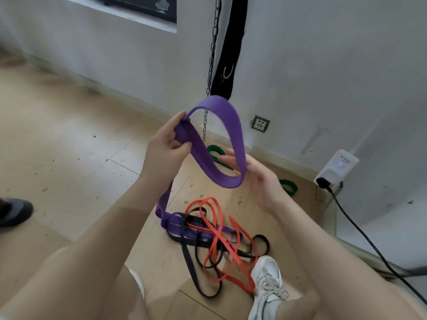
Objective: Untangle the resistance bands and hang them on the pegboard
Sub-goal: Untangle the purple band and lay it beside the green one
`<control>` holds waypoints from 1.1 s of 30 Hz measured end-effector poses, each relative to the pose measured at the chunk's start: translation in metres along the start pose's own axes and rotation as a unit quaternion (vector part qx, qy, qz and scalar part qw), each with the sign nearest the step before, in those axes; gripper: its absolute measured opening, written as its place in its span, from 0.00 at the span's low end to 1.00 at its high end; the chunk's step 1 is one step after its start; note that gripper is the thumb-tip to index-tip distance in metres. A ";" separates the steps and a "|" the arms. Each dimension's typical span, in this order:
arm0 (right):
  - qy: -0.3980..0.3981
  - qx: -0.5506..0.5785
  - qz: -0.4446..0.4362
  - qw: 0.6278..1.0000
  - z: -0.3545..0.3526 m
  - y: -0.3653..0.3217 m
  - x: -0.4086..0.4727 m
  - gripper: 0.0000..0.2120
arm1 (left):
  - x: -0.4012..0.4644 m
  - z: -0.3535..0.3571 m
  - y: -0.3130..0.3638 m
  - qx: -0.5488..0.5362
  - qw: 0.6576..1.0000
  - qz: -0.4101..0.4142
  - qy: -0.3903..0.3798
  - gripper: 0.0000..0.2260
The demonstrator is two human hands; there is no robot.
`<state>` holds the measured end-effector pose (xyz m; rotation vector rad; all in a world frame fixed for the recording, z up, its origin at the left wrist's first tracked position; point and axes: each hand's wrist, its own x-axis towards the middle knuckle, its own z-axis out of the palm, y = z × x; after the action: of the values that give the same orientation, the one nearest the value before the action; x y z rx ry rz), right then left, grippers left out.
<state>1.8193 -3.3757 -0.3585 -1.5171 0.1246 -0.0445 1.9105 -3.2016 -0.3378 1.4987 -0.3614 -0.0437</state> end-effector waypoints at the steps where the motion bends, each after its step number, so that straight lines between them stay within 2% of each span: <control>1: -0.035 -0.020 0.004 0.999 -0.005 -0.007 0.001 0.23 | 0.003 -0.002 0.006 -0.009 1.000 -0.003 -0.017 0.27; 3: -0.097 -0.109 0.044 0.988 -0.018 -0.017 0.004 0.25 | 0.008 -0.007 0.019 -0.029 0.998 -0.027 -0.046 0.24; 6: -0.150 -0.295 0.084 0.940 -0.033 -0.030 0.009 0.31 | 0.013 -0.015 0.031 -0.039 0.991 -0.075 -0.099 0.16; 7: -0.147 -0.325 0.092 0.930 -0.033 -0.033 0.007 0.32 | 0.012 -0.016 0.035 -0.037 0.987 -0.089 -0.130 0.13; 9: -0.083 -0.354 0.058 0.930 -0.029 -0.031 0.003 0.26 | 0.003 -0.012 0.043 -0.008 0.978 -0.117 -0.175 0.09; 10: -0.040 -0.359 0.026 0.932 -0.024 -0.030 0.001 0.25 | -0.003 -0.010 0.045 0.022 0.975 -0.119 -0.188 0.08; 12: -0.009 -0.330 -0.014 0.944 -0.012 -0.030 0.000 0.33 | -0.012 -0.005 0.046 0.093 0.969 -0.088 -0.210 0.06; 14: -0.040 -0.317 -0.031 0.947 0.000 -0.026 0.003 0.41 | -0.016 -0.003 0.046 0.119 0.963 -0.073 -0.232 0.04; 16: -0.074 -0.305 -0.027 0.949 0.008 -0.020 0.006 0.44 | -0.019 -0.002 0.047 0.117 0.956 -0.075 -0.258 0.06; 18: -0.091 -0.295 -0.020 0.951 0.014 -0.011 0.006 0.39 | -0.023 0.000 0.051 0.124 0.950 -0.064 -0.280 0.10; 20: -0.095 -0.290 -0.010 0.952 0.019 -0.003 0.001 0.25 | -0.026 0.001 0.056 0.135 0.946 -0.037 -0.291 0.11; 21: -0.093 -0.272 -0.009 0.958 0.021 0.001 -0.001 0.22 | -0.027 0.001 0.059 0.134 0.946 -0.025 -0.294 0.12; 26: -0.072 -0.184 -0.004 0.980 0.017 0.001 -0.006 0.15 | -0.029 -0.007 0.068 0.084 0.947 0.009 -0.311 0.11; 28: -0.059 -0.204 -0.008 0.977 0.010 -0.008 -0.011 0.10 | -0.025 -0.011 0.070 0.073 0.953 -0.003 -0.293 0.17; 30: -0.022 -0.228 -0.023 0.973 -0.004 -0.020 -0.017 0.12 | -0.020 -0.018 0.069 0.113 0.955 -0.013 -0.273 0.21; 33: 0.001 -0.248 -0.056 0.967 -0.027 -0.048 -0.025 0.21 | -0.012 -0.029 0.057 0.222 0.938 -0.027 -0.266 0.16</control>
<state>1.7941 -3.4025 -0.3102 -2.0243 0.0515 -0.1114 1.8954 -3.1653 -0.2851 1.9375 -0.8054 -0.4447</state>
